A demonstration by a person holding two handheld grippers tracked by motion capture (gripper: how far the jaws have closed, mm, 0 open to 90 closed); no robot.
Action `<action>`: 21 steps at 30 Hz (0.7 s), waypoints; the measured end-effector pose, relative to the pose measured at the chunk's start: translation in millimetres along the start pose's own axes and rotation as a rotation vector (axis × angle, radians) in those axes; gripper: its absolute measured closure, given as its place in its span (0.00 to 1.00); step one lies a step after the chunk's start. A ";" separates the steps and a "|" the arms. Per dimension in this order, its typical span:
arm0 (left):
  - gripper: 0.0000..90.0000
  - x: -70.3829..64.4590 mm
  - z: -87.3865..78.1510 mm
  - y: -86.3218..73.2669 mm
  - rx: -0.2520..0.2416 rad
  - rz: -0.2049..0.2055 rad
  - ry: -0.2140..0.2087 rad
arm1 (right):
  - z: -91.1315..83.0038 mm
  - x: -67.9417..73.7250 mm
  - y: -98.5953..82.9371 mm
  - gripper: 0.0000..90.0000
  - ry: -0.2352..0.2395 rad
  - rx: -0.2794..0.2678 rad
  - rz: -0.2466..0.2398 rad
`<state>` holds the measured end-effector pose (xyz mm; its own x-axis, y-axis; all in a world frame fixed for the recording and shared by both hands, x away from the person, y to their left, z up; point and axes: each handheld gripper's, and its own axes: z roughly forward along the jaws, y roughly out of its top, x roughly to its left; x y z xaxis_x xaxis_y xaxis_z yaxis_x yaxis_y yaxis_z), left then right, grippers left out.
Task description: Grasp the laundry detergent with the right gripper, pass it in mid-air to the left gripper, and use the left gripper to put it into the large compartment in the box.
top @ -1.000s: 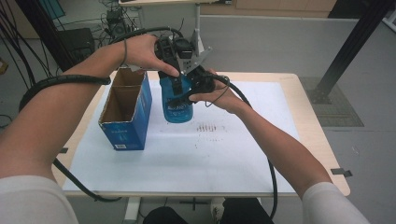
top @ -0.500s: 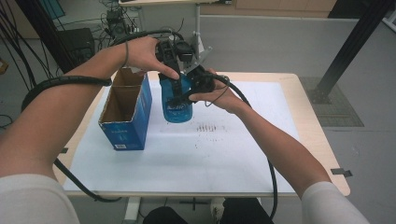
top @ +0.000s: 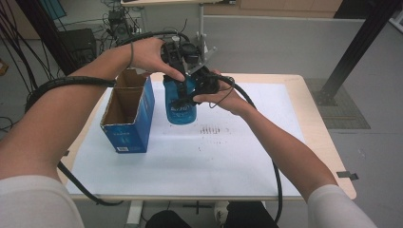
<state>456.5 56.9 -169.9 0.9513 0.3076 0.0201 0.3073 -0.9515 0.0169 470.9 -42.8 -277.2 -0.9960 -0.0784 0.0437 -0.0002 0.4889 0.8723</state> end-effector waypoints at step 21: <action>0.08 -1.0 -1.1 -0.7 -0.003 0.006 0.003 | 1.0 0.5 0.7 0.49 -0.001 -0.007 0.001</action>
<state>455.3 57.3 -168.8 0.9530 0.3021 0.0229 0.3016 -0.9532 0.0200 470.3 -41.6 -277.1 -0.9960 -0.0774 0.0439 0.0010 0.4831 0.8756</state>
